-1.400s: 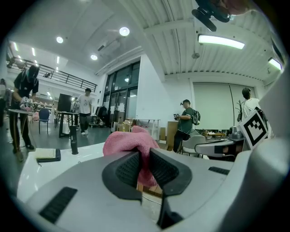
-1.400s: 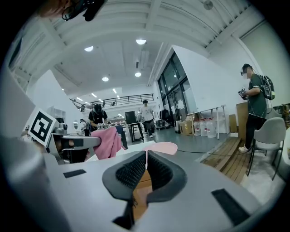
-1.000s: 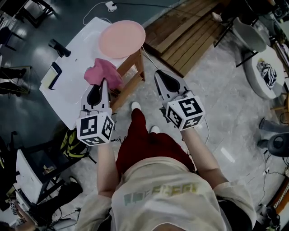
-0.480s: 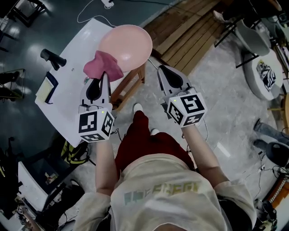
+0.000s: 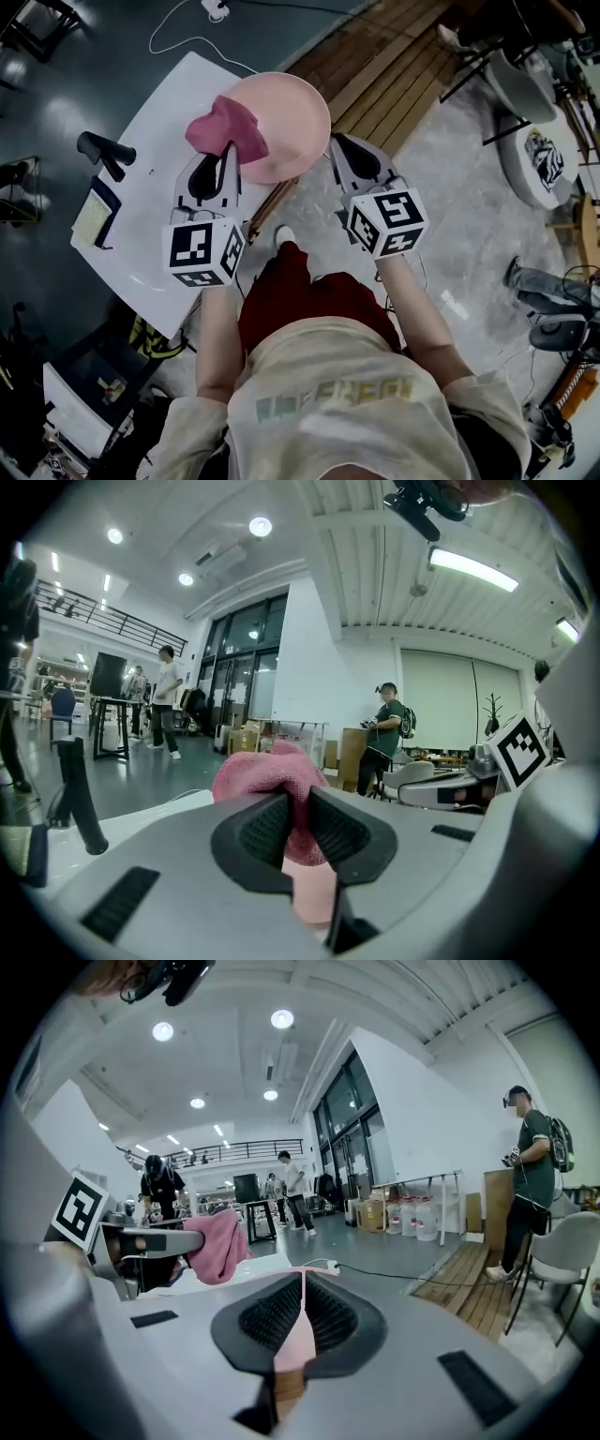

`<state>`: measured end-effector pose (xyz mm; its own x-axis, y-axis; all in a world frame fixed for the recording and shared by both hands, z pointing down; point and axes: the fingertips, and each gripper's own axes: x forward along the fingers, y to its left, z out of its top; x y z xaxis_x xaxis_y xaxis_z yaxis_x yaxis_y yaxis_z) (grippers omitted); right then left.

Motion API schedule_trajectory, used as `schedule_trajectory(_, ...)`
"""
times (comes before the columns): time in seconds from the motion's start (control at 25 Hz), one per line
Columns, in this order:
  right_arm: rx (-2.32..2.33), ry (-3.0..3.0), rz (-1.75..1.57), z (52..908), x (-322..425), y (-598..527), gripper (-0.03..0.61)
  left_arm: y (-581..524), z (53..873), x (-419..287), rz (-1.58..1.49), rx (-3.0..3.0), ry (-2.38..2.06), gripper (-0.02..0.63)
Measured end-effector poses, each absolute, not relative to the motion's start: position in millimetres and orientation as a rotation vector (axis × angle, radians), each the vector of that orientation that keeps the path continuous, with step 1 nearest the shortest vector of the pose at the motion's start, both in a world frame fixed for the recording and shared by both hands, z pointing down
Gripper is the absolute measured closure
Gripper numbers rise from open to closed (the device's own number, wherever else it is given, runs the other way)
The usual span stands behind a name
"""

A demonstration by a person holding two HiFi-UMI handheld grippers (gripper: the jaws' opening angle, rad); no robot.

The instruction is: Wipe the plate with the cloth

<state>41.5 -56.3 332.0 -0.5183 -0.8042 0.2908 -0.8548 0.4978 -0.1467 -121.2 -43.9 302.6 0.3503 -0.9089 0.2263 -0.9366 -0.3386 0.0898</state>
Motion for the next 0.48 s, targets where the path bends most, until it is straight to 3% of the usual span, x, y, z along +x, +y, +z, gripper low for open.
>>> schedule_trajectory(0.48, 1.462, -2.430, 0.425, 346, 46, -101, 0.538, -86, 305, -115, 0.200, 2.445, -1.576, 0.553)
